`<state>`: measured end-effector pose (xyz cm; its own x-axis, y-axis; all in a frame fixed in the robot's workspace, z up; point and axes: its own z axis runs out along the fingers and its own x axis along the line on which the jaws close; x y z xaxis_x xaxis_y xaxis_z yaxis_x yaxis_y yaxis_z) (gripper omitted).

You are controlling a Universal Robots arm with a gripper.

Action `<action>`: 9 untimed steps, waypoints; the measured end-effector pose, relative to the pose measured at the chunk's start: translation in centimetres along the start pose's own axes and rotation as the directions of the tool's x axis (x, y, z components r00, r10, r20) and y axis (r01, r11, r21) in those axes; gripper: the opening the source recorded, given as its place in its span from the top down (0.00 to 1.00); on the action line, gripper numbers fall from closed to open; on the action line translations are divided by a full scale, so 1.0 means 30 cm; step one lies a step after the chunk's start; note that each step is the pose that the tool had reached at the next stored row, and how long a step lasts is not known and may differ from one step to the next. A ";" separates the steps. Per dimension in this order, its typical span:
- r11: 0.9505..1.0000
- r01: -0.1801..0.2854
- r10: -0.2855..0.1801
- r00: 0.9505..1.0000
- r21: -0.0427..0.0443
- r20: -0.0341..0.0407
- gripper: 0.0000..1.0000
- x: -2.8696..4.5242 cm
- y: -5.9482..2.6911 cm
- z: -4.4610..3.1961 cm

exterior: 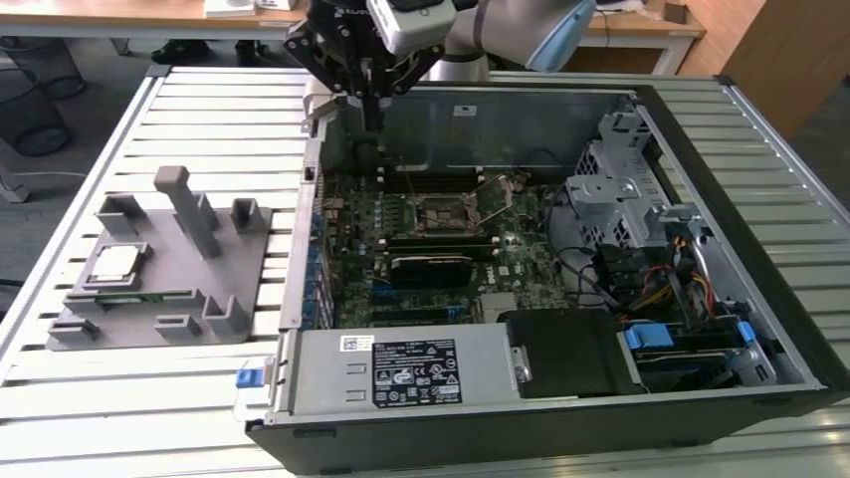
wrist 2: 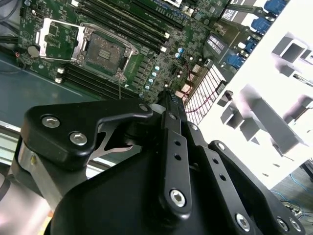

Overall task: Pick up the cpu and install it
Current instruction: 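Reach for the cpu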

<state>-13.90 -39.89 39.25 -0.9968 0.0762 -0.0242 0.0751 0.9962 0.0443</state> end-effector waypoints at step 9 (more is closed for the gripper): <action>1.000 0.000 0.000 1.000 0.000 -0.001 0.89 0.011 -0.001 0.001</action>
<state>-14.23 -39.89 39.21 -0.9968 0.0762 -0.0235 0.0751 0.9962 0.0442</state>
